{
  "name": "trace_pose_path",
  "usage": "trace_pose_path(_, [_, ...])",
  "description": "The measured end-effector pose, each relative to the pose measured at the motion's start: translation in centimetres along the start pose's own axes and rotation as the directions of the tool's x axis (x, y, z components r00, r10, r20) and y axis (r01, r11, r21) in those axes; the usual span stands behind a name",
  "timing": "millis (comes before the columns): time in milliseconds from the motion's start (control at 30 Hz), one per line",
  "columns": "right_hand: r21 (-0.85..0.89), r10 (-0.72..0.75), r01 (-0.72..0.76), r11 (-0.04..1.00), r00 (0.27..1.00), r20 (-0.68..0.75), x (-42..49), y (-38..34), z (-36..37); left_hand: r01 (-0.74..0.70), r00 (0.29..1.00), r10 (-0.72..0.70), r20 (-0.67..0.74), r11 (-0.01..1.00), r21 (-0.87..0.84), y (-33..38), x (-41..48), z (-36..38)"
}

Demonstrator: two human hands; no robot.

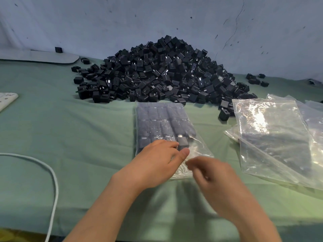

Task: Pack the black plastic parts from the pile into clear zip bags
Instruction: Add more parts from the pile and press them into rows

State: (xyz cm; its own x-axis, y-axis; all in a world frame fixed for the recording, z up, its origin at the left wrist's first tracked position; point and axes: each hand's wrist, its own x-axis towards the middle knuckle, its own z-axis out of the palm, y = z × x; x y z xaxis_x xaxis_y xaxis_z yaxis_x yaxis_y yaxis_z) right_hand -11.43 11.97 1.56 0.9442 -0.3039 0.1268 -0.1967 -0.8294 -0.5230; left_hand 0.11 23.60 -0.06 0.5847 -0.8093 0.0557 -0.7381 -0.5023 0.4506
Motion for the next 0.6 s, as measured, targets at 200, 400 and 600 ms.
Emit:
trace_pose_path(200, [0.181, 0.138, -0.078, 0.980, 0.928, -0.345, 5.9, 0.6, -0.6, -0.018, 1.000, 0.017, 0.002, 0.995, 0.101, -0.4, 0.6, 0.1])
trace_pose_path(400, [0.064, 0.157, -0.149, 0.987, 0.975, -0.158, 9.9, 3.1, 3.7, -0.017, 0.949, -0.092, -0.301, 0.940, -0.341, -1.6, 1.2, -1.0])
trace_pose_path(600, [0.129, 0.141, -0.118, 0.985, 0.972, -0.188, 9.3, 3.7, 4.7, 0.379, 0.884, -0.436, -0.166, 0.878, -0.291, -5.2, 1.4, 0.3])
